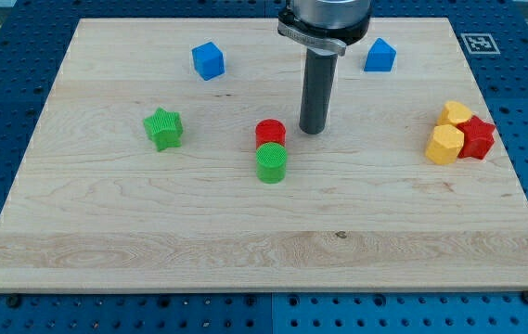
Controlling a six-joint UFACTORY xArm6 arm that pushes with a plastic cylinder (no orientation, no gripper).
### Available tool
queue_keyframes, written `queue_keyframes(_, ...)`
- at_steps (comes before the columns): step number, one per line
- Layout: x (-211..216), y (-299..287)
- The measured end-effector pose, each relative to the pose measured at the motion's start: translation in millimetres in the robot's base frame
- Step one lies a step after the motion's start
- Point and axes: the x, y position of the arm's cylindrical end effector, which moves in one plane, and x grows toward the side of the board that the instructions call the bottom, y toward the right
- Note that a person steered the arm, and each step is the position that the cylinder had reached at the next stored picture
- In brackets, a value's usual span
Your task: Move the red circle to the bottom right of the green star
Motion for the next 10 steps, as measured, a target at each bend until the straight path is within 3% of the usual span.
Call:
queue_keyframes(7,-1.2,-54.7)
queue_keyframes(10,33.1,-63.4)
